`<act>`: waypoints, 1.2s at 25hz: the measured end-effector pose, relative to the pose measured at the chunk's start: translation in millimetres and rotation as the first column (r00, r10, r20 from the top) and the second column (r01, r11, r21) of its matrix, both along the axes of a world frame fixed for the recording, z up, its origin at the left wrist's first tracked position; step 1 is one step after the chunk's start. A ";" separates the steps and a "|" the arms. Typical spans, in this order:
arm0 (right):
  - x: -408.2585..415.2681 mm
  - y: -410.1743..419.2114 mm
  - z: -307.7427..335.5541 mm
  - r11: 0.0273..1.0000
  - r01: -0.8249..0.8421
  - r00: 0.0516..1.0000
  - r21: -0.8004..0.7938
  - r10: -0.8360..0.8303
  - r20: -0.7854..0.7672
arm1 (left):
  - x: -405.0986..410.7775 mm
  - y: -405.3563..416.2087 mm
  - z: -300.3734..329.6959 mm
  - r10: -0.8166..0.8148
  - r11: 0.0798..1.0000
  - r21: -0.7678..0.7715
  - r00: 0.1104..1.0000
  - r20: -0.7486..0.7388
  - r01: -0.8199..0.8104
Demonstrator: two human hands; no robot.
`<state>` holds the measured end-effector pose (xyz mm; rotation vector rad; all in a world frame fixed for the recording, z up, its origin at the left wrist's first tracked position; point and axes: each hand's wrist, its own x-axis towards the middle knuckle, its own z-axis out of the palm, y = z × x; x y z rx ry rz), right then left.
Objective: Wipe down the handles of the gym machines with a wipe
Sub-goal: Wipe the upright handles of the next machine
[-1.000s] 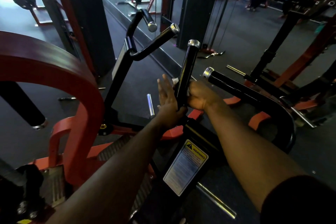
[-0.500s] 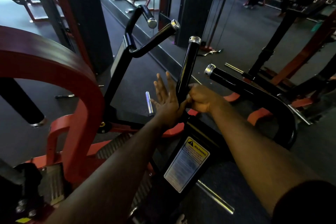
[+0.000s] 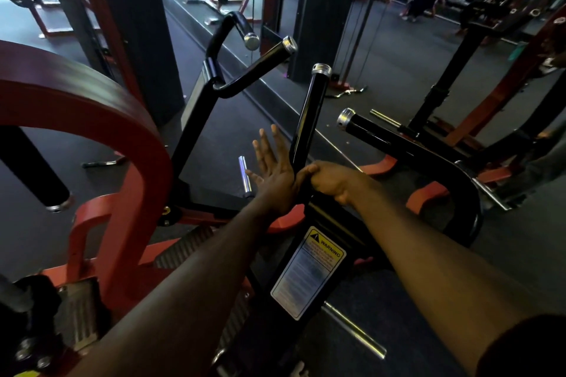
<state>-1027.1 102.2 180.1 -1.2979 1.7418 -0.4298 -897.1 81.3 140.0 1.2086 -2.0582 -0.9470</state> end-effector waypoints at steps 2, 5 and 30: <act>6.8 2.8 -1.4 0.986 0.098 0.981 -0.134 -0.118 -0.152 | 0.3 -1.8 -5.4 -0.019 0.986 0.158 0.988 -0.155 0.044; 27.0 20.9 -1.2 0.872 0.258 0.904 -0.415 -0.369 -0.215 | 5.1 6.9 -11.7 -0.005 0.856 0.425 0.829 -0.559 0.292; 58.5 -39.0 101.4 0.786 -0.617 0.255 -0.038 0.154 -0.955 | 14.6 14.3 7.7 0.380 0.544 0.687 0.588 -0.714 0.482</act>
